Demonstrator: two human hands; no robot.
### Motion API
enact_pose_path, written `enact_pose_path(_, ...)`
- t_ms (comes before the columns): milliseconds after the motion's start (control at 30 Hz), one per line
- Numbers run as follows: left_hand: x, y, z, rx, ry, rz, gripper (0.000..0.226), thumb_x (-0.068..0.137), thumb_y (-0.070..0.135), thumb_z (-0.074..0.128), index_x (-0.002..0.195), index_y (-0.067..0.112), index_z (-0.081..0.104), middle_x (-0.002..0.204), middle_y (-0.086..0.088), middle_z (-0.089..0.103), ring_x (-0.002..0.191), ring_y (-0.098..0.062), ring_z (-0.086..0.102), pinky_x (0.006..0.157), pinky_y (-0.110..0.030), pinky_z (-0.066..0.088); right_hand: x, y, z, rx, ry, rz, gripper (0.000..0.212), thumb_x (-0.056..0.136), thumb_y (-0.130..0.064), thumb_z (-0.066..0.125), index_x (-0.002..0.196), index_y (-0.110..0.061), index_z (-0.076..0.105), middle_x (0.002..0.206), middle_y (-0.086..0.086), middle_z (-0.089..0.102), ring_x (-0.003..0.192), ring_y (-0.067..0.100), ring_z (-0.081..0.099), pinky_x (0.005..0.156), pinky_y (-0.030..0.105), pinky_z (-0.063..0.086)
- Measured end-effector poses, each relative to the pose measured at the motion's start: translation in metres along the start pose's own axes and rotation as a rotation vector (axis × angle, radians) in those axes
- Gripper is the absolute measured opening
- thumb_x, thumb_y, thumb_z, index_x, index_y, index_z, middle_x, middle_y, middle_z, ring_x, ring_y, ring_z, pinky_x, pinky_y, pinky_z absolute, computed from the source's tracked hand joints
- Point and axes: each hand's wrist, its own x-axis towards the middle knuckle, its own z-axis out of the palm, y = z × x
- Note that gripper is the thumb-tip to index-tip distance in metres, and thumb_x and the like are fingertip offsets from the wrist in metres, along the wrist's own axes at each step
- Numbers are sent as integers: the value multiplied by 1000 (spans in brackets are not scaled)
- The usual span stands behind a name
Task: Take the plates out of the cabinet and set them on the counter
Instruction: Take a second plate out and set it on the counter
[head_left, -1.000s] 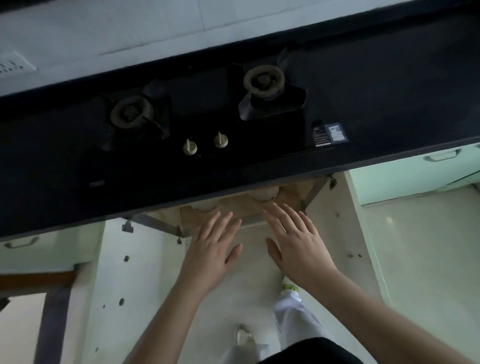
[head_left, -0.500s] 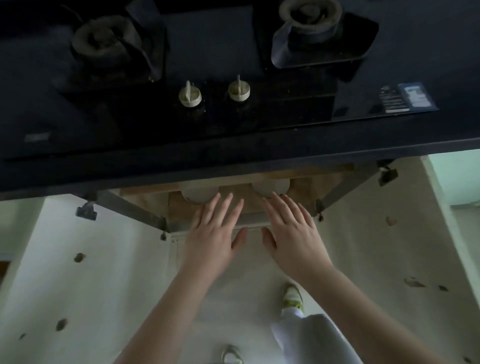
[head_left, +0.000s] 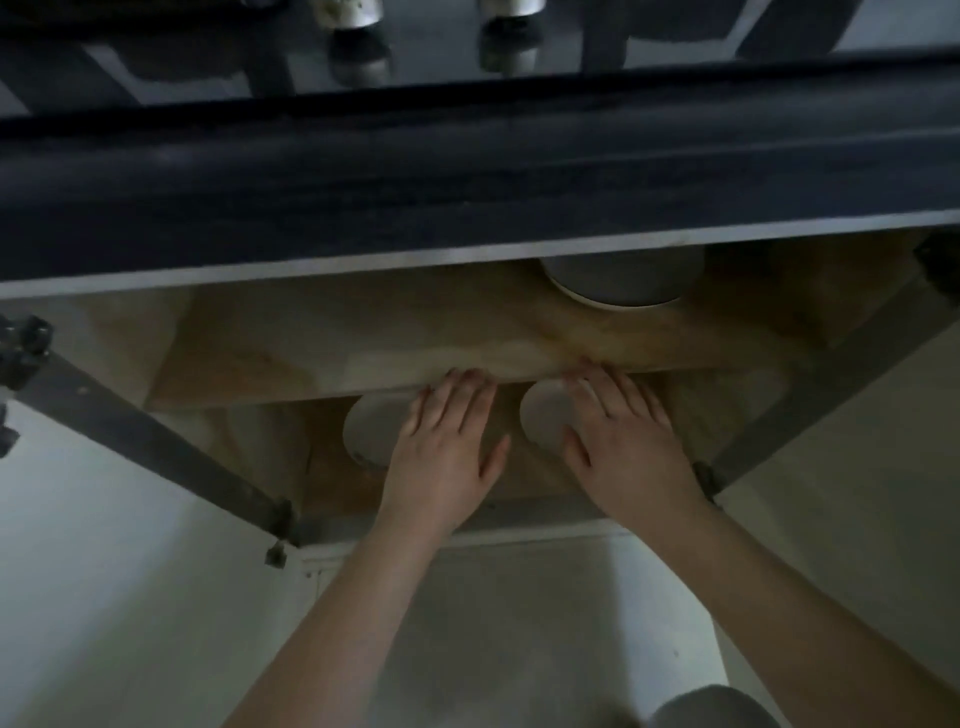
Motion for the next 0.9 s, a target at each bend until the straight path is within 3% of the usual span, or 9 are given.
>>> enact_pose_path(100,6,-8,23,5,77,5,63,99,51,31,150,14,35,154,-6,40,146,-22,27,120,-46,21,15,6,20,-28,39,8,57,96,-37,40,149,-17,34,156,7,33,143,25,28,117,44,19)
enact_pose_path(300,17,-18,43,44,224,15,58,98,53,31,144,20,41,145,-3,47,138,-23,36,115,-48,26,26,8,45,-75,182,-12,53,98,-40,36,147,-21,36,152,5,37,140,24,31,116,44,18)
enact_pose_path(533,17,-18,44,50,257,7,55,98,52,31,140,20,49,140,-3,53,132,-23,44,109,-48,33,24,9,51,-93,207,-7,51,98,-43,36,145,-25,38,145,4,42,135,23,36,114,42,21)
enact_pose_path(667,25,-18,31,28,264,-8,45,97,51,37,127,25,59,125,2,62,117,-21,54,96,-47,44,38,17,36,43,250,14,44,98,-42,39,135,-23,52,133,3,54,123,23,47,105,42,34)
enact_pose_path(800,43,-16,21,24,263,-5,43,98,53,34,107,26,66,101,4,65,96,-18,61,82,-41,51,56,45,18,262,374,169,38,96,-39,45,128,-22,55,123,3,55,106,22,57,86,40,50)
enact_pose_path(900,56,-14,17,6,275,-6,45,97,53,32,100,26,67,91,4,63,86,-16,61,75,-38,51,69,62,14,131,397,186,41,96,-37,45,134,-21,51,130,7,54,114,28,53,92,44,48)
